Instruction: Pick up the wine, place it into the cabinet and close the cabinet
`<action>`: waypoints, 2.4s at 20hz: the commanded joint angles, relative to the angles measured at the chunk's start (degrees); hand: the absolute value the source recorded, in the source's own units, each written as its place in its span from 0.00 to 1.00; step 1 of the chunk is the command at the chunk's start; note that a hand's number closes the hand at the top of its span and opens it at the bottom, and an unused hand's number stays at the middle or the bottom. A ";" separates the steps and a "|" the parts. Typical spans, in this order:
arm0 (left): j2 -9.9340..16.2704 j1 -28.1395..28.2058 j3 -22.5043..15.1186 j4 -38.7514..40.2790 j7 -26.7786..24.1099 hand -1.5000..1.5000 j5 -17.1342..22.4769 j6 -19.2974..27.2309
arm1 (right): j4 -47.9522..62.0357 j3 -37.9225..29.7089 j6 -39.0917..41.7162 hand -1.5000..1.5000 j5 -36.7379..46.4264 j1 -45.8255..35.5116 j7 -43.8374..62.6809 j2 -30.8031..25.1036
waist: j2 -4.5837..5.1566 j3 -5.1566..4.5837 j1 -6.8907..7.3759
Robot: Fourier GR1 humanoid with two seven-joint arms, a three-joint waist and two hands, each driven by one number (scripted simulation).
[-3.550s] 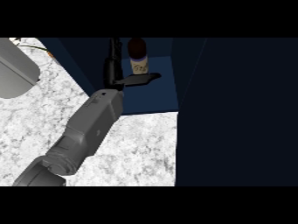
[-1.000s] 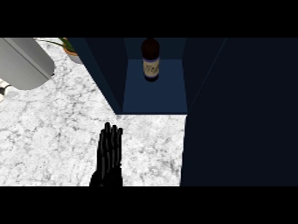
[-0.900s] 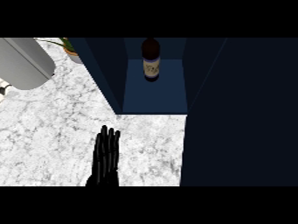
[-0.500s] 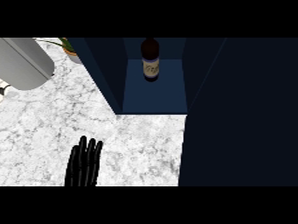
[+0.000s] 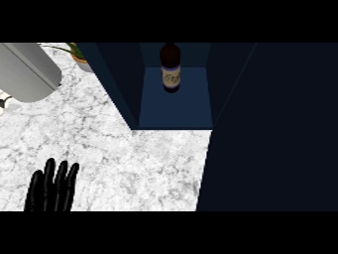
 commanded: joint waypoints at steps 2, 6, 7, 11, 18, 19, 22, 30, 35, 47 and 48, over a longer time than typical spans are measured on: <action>4.63 3.52 6.97 -4.04 -0.50 0.00 4.22 -4.13 | -10.30 7.54 -1.79 1.00 -6.79 3.73 6.63 1.62 | -0.19 -0.07 0.11; 7.35 9.57 11.13 -5.34 -2.66 0.00 7.64 -8.31 | -10.45 13.03 3.01 1.00 -2.58 3.39 4.49 -0.79 | -0.31 -0.09 0.61; 7.03 7.54 13.74 -3.97 -1.96 0.00 8.55 -8.30 | -10.89 16.57 2.42 1.00 -1.24 3.91 3.36 0.94 | -0.28 -0.09 0.08; 9.19 9.99 18.29 -6.10 -0.65 0.00 10.88 -10.34 | -12.92 21.49 0.00 1.00 -0.58 2.63 7.73 0.72 | -0.19 -0.04 0.12; 12.36 14.39 24.38 -4.61 -1.38 0.00 13.83 -16.98 | -8.38 37.75 -10.05 1.00 13.01 -1.01 5.84 5.57 | -0.52 -0.15 0.02; 12.43 15.02 25.40 -3.18 -2.23 0.00 14.28 -18.85 | -10.93 38.65 -10.61 1.00 13.23 0.57 7.71 5.59 | -0.57 -0.15 -0.18; 13.93 15.69 30.06 -3.53 -1.00 0.00 17.23 -20.91 | -5.13 44.05 -15.54 1.00 18.68 -3.55 4.48 5.59 | -0.50 -0.15 0.06; 12.64 16.43 30.20 -2.51 -0.68 0.00 17.44 -24.96 | 2.61 46.44 -27.03 1.00 25.79 -14.13 -0.43 5.50 | -0.32 -0.14 0.89; 13.98 14.26 32.72 -3.53 3.79 0.00 20.89 -26.65 | 5.42 45.70 -33.43 1.00 26.21 -23.28 3.17 5.33 | -0.10 -0.16 1.08; 11.70 9.55 32.73 -2.65 7.50 0.00 20.92 -25.15 | 18.48 33.08 -43.70 1.00 11.23 -48.98 4.38 5.30 | 0.36 -0.15 2.42; 11.16 10.27 30.40 -3.86 7.11 0.00 18.44 -23.95 | 21.26 30.68 -44.04 1.00 8.95 -52.37 4.73 5.37 | 0.39 -0.14 2.77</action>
